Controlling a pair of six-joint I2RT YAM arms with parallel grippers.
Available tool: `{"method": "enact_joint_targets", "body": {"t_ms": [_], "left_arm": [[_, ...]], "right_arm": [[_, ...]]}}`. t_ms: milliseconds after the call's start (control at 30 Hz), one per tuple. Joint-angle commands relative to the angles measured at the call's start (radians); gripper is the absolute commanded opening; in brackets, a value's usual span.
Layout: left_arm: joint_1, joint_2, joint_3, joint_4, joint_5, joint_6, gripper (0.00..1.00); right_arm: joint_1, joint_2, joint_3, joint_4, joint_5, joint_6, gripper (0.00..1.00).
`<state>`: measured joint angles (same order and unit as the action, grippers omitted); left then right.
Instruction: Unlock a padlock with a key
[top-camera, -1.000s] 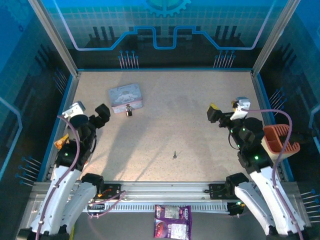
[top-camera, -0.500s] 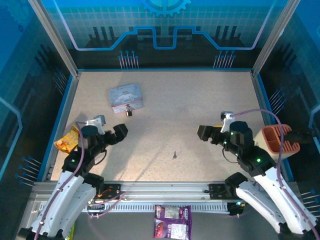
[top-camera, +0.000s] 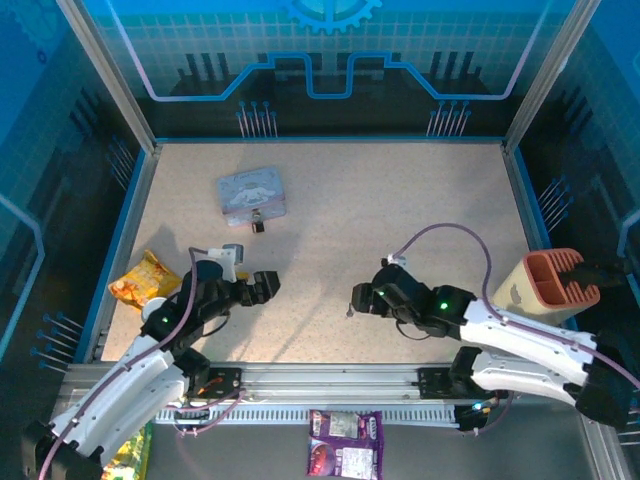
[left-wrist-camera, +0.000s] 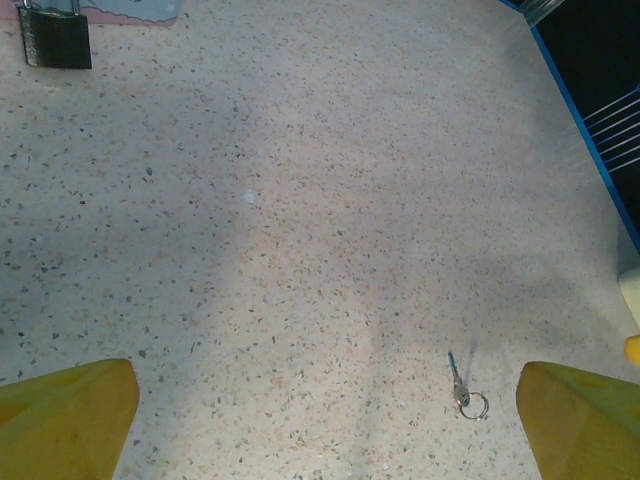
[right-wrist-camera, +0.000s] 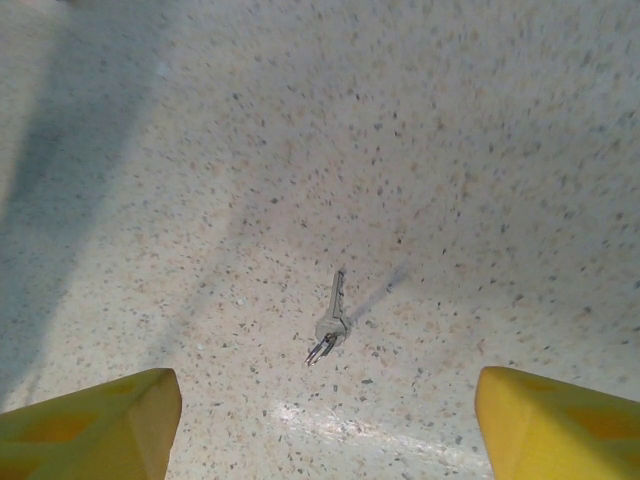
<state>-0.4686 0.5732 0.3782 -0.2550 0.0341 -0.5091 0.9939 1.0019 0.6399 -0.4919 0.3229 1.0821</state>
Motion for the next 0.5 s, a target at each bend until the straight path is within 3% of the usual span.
{"method": "enact_joint_targets", "body": {"t_ms": [0, 467], "left_arm": [[-0.011, -0.008, -0.037, 0.069, 0.006, 0.052, 0.98], [-0.011, -0.074, -0.071, 0.057, 0.002, 0.028, 0.99]], "right_arm": [[0.036, 0.061, -0.020, 0.067, 0.016, 0.138, 0.75], [0.079, 0.294, -0.002, 0.154, -0.022, 0.268, 0.56]]}}
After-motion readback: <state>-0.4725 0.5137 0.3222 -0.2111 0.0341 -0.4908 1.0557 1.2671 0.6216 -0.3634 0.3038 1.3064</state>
